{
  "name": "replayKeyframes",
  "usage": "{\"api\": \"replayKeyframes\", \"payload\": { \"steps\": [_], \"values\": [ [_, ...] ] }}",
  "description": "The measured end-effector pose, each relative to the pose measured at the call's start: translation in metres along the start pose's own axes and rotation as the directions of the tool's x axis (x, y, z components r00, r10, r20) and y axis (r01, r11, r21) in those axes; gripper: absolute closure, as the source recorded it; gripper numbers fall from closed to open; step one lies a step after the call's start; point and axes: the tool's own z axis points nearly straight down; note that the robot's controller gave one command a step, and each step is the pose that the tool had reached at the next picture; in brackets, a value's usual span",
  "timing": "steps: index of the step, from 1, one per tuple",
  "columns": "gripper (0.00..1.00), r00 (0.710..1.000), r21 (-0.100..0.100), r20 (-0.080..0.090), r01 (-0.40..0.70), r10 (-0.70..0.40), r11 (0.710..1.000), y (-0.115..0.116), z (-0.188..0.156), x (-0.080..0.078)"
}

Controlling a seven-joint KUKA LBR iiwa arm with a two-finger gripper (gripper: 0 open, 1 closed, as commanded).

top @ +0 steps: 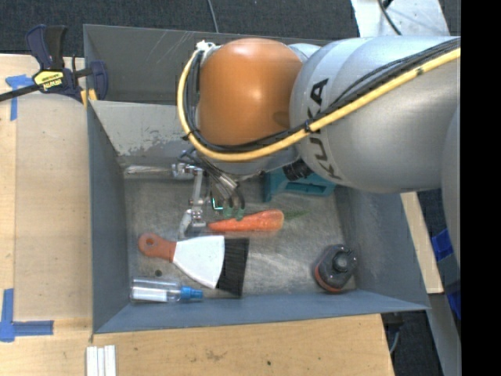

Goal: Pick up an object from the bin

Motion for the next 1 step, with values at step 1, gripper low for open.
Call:
{"api": "replayKeyframes", "payload": {
  "steps": [1],
  "values": [
    [0.00,1.000,-0.002,0.008,-0.002,0.002,1.000,-0.0007,-0.0044,-0.0018]
  ]
}}
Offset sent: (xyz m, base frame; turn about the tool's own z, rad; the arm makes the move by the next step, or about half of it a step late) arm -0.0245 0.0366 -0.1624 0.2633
